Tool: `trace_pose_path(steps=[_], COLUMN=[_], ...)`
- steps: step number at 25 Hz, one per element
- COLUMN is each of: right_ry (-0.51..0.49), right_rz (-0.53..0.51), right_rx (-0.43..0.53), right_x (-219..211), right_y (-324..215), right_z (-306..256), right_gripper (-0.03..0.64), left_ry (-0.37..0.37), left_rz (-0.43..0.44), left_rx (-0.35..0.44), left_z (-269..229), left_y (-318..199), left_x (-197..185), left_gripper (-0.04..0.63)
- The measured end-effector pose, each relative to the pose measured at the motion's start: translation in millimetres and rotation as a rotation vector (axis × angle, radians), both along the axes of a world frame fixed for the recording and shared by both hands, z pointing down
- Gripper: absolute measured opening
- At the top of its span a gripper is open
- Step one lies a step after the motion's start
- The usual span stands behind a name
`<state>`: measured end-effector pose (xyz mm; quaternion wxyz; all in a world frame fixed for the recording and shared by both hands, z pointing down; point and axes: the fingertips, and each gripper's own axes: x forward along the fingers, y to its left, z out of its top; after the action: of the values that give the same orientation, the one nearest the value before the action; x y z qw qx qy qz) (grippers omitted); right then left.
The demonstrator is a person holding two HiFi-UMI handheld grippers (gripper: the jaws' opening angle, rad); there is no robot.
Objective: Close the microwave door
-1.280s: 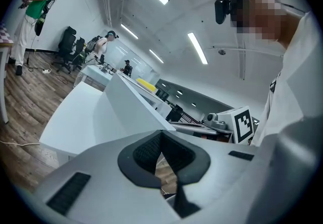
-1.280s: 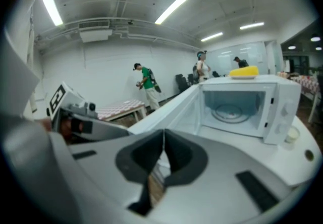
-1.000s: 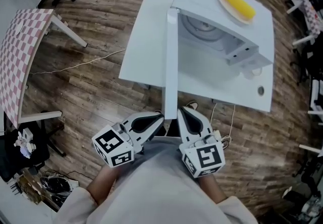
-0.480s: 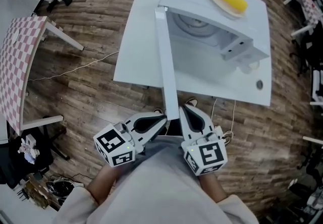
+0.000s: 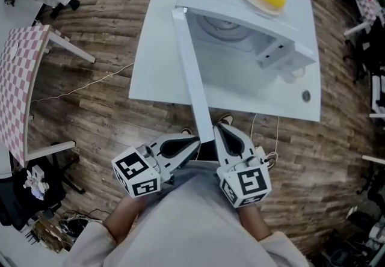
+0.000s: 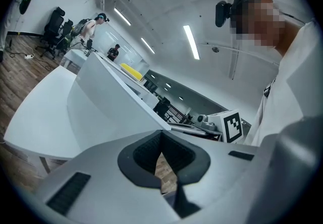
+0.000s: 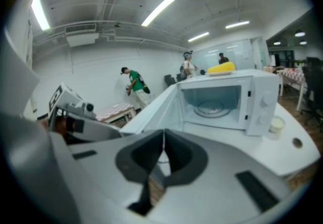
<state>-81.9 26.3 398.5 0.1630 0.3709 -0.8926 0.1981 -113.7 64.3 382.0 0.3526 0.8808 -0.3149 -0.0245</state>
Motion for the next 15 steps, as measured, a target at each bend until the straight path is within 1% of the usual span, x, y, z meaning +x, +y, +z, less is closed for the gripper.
trace_pose_path(steps=[9,15], right_ry=[-0.003,0.014], right_rz=[0.036,0.052], right_rx=[-0.008,0.005], right_x=[15,25], right_y=[-8,-14], right_z=[2,3], right_gripper=[0.023,0.023], left_ry=[0.007,0.007], left_rz=[0.034,0.053], left_rx=[-0.010,-0.009], left_z=[0,0], left_y=[-8,-13], left_x=[16,25], left_gripper=[0.019,0.018])
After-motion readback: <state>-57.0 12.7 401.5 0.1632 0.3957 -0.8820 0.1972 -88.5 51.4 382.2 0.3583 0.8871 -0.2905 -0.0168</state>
